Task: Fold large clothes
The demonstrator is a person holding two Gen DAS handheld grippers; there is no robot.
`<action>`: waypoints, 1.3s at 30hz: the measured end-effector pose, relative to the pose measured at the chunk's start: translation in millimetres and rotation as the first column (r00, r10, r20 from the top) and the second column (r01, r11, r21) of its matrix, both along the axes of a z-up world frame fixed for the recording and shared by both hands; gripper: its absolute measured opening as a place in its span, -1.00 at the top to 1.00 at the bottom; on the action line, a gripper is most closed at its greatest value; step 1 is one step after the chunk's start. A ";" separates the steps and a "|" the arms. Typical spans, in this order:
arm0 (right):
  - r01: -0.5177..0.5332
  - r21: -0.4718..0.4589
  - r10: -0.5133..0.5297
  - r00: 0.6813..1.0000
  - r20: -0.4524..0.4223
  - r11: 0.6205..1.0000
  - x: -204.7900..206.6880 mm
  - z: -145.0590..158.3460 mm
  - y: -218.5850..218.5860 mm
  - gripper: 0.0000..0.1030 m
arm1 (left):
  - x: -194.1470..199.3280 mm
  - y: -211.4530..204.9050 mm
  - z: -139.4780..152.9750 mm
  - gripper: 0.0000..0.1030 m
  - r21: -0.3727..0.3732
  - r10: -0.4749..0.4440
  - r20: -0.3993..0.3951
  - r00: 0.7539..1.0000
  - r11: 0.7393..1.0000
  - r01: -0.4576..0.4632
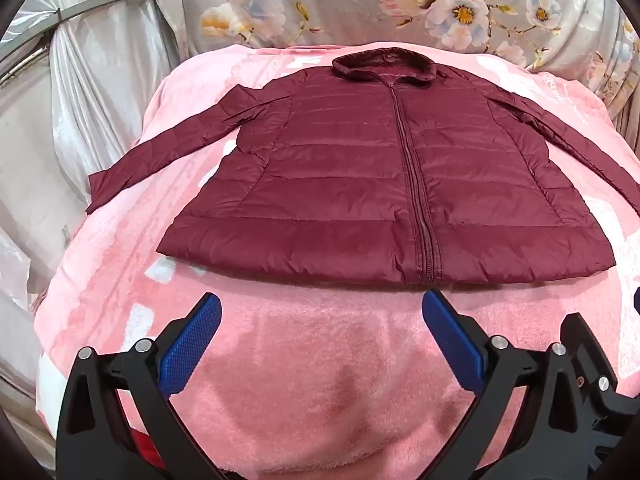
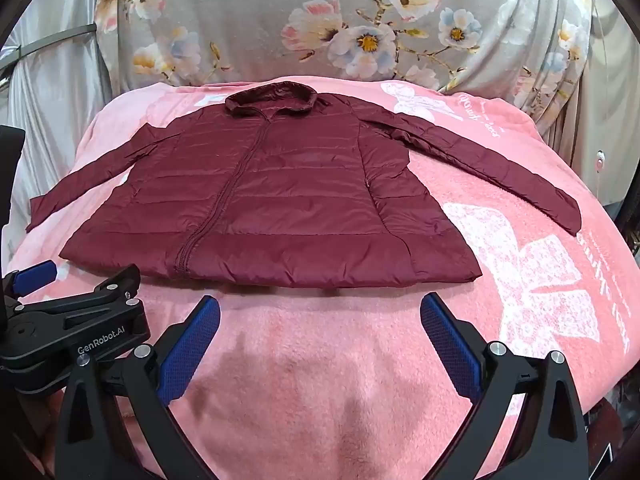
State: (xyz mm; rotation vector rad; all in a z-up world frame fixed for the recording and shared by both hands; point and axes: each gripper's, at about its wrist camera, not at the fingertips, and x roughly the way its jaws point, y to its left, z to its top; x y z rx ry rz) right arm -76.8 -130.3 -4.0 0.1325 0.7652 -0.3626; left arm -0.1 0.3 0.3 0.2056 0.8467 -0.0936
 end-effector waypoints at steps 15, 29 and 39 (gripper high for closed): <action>-0.001 -0.005 0.001 1.000 0.008 1.000 -3.1 2.5 1.4 -0.90 | -1.0 3.4 11.7 -0.90 0.003 0.001 0.015 1.000 1.000 -0.001; -0.003 -0.006 0.003 1.000 0.014 1.000 -3.4 1.3 2.5 -0.90 | -3.8 7.4 13.0 -0.90 0.000 0.007 0.033 0.999 1.000 -0.007; -0.003 -0.005 0.003 1.000 0.014 1.000 -5.7 7.7 6.0 -0.90 | -4.7 9.8 13.3 -0.90 -0.003 0.007 0.032 0.999 1.000 -0.007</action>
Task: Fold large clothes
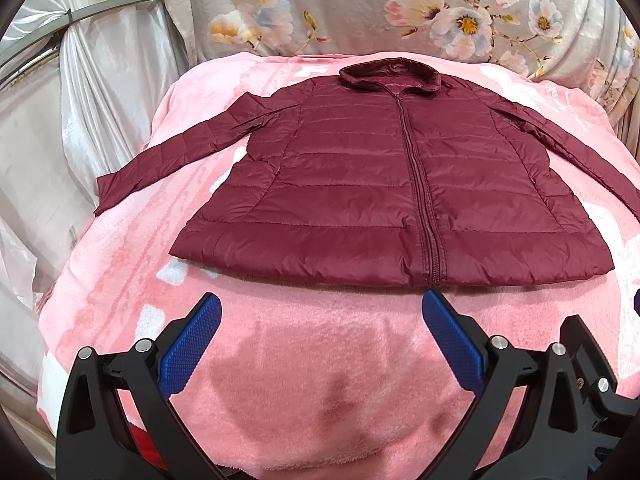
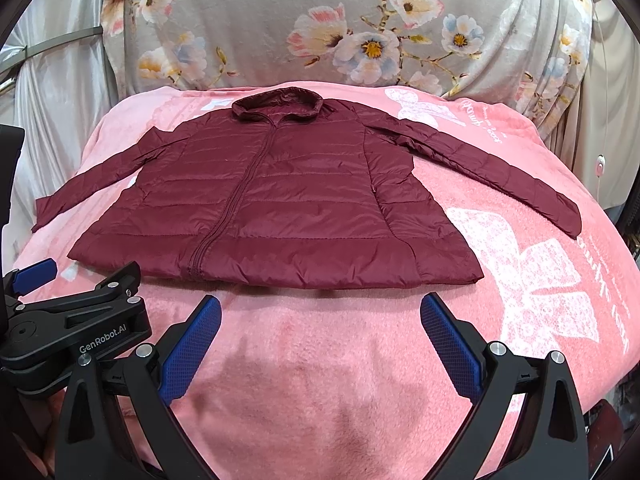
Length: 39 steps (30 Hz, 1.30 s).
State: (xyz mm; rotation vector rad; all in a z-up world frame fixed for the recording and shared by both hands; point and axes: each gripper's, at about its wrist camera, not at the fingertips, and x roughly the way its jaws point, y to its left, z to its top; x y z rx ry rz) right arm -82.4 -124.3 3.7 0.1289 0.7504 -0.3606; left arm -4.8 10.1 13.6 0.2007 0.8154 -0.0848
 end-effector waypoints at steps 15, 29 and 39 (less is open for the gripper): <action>-0.001 0.001 0.001 1.000 0.003 1.000 -0.3 -2.7 -0.5 -0.90 | -0.4 -0.3 -0.7 -0.90 0.001 0.000 0.002 1.000 1.000 0.000; -0.002 0.002 0.002 1.000 0.002 1.000 0.4 -3.8 -0.5 -0.90 | -0.4 -0.4 -0.7 -0.90 0.002 -0.001 0.001 1.000 1.000 0.001; -0.003 0.005 0.003 1.000 0.001 1.000 2.0 -4.4 0.7 -0.90 | -0.5 1.4 -1.3 -0.90 0.001 -0.001 -0.001 1.000 1.000 0.001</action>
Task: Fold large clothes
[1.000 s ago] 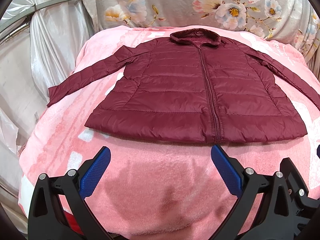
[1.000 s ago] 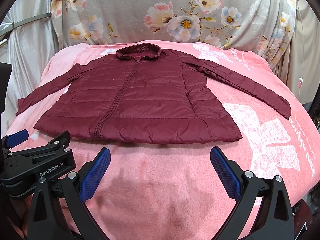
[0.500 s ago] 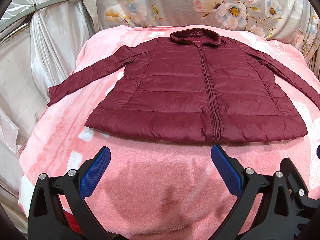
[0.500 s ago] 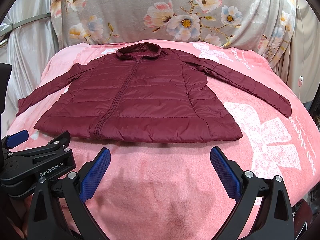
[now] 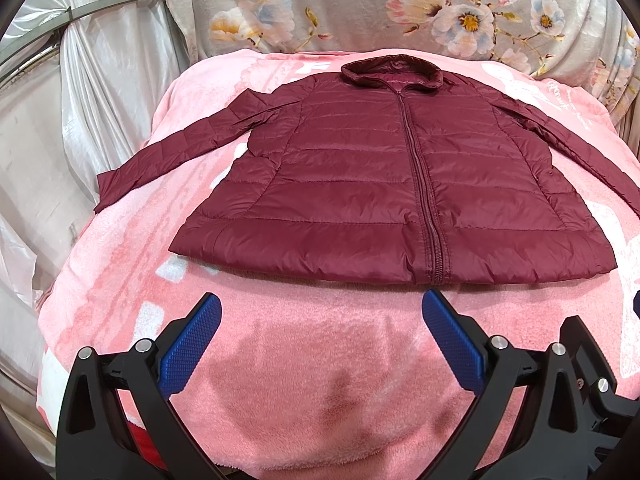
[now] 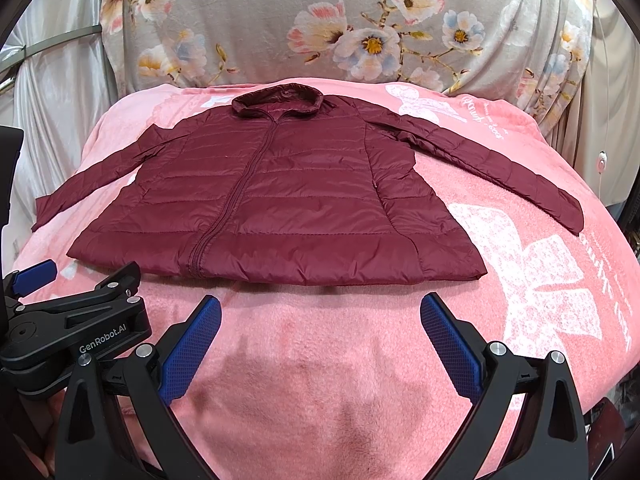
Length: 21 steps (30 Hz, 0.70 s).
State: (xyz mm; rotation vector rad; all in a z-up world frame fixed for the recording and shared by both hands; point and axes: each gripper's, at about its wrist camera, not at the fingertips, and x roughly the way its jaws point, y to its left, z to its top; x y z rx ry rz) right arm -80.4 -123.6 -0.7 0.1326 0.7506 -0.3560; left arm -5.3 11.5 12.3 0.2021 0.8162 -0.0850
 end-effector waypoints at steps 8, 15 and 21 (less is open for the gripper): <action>-0.001 0.000 0.001 1.000 -0.001 1.000 1.1 2.1 2.8 -0.90 | -0.2 0.4 -0.2 -0.90 0.000 0.000 0.000 1.000 1.000 0.000; -0.002 0.003 0.002 1.000 -0.001 1.000 2.3 1.1 1.8 -0.90 | 0.0 0.5 -0.2 -0.90 0.000 0.000 0.000 1.000 1.000 0.000; -0.003 0.008 0.003 1.000 -0.004 1.000 3.3 0.5 3.0 -0.90 | 0.0 2.8 -2.1 -0.90 0.007 0.001 -0.009 1.000 1.000 -0.001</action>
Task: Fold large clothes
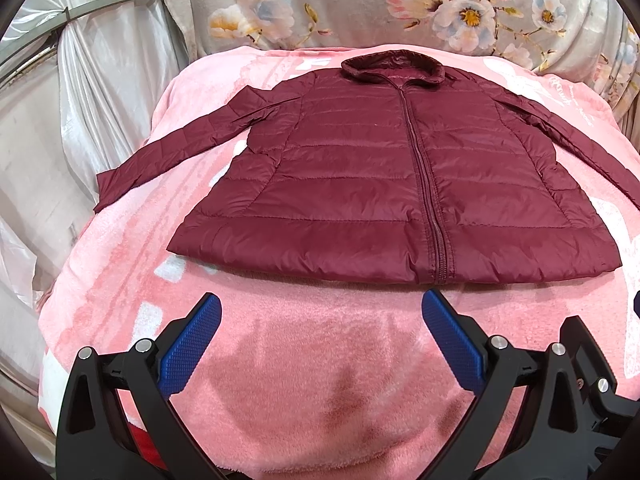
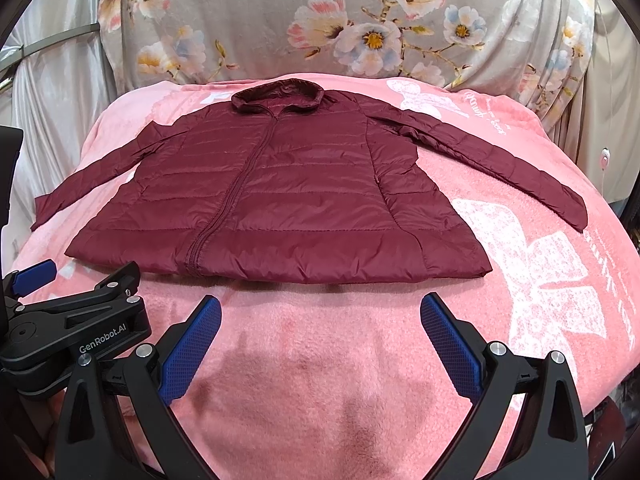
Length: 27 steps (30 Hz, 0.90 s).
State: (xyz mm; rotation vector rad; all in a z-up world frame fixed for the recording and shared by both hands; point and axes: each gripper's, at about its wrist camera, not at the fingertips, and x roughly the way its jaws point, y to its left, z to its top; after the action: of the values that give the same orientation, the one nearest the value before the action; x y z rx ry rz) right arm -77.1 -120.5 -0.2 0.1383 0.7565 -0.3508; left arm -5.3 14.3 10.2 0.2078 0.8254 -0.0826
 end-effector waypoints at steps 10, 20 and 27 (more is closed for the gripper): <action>0.096 0.175 -0.098 0.995 0.002 0.980 12.7 -16.0 -82.0 -0.90 | 26.9 -6.5 -5.3 -0.90 -0.008 -0.057 -0.011 0.998 0.998 0.057; 0.510 0.237 -0.535 0.844 0.051 0.827 -3.3 -20.2 -283.7 -0.90 | 92.7 -11.8 5.2 -0.90 0.003 0.032 0.069 0.997 0.999 -0.032; 0.705 0.368 -0.750 0.661 -0.031 0.606 -20.8 -60.9 -397.5 -0.90 | 138.0 -18.8 -8.8 -0.91 0.069 0.054 0.004 0.999 0.996 -0.054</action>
State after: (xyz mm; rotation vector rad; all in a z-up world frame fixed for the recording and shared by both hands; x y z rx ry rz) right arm -97.9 -518.0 -61.1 0.8320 0.5953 -0.9897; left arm 132.7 -4.6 1.4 0.2510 0.8321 -0.0030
